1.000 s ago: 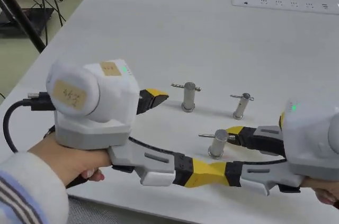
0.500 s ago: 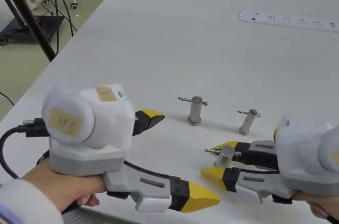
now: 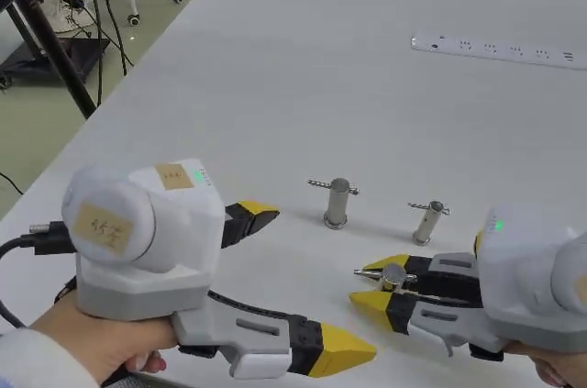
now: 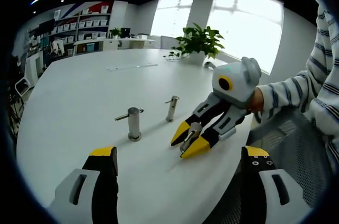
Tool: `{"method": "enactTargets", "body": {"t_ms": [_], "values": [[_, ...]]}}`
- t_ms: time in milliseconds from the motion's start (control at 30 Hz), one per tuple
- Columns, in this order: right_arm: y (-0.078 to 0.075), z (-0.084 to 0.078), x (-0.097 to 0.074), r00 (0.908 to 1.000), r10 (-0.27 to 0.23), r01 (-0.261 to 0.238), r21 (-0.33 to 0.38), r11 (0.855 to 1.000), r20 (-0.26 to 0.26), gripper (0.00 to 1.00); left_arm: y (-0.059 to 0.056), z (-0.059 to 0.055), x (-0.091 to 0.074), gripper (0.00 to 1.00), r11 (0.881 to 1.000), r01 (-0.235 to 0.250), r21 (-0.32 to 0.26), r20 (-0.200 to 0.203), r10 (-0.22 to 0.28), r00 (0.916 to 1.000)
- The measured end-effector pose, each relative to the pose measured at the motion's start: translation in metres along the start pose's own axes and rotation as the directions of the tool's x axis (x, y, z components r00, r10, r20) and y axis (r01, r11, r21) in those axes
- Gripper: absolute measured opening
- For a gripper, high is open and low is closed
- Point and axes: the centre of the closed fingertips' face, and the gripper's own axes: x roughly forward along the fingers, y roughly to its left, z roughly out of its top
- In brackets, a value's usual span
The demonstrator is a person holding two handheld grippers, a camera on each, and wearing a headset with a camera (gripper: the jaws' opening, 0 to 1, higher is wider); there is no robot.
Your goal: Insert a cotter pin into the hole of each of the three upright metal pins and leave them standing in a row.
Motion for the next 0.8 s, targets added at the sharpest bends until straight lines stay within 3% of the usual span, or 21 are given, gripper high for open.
{"method": "enactTargets", "body": {"t_ms": [67,200,467,533,633,800], "values": [[0.000,0.000,0.000,1.0000,0.008,-0.008,-0.008,1.000,-0.004,0.13,0.000,0.000,0.000,0.96,1.000,-0.001,0.002,0.002,0.001,1.0000],[0.002,0.000,0.000,0.9998,0.012,-0.014,-0.107,0.994,-0.017,0.11,-0.001,0.002,0.001,0.95,1.000,0.001,0.000,0.007,-0.001,1.0000],[0.005,0.000,-0.004,0.9994,0.026,-0.027,-0.076,0.997,-0.022,0.10,-0.003,0.001,0.002,0.95,1.000,0.012,-0.016,0.004,-0.012,0.9999],[0.007,-0.001,-0.007,0.9988,0.043,-0.044,-0.052,0.998,-0.020,0.10,-0.004,0.007,0.001,0.95,0.999,0.014,-0.030,0.034,-0.013,0.9993],[0.008,-0.001,-0.015,0.9991,0.038,-0.039,-0.058,0.998,-0.019,0.09,-0.005,0.014,-0.001,0.95,0.999,0.012,-0.036,0.054,-0.010,0.9985],[0.001,0.001,-0.038,0.9998,0.009,-0.011,-0.082,0.997,-0.017,0.09,-0.003,0.013,0.000,0.94,1.000,0.000,-0.013,0.035,0.000,0.9994]]}}
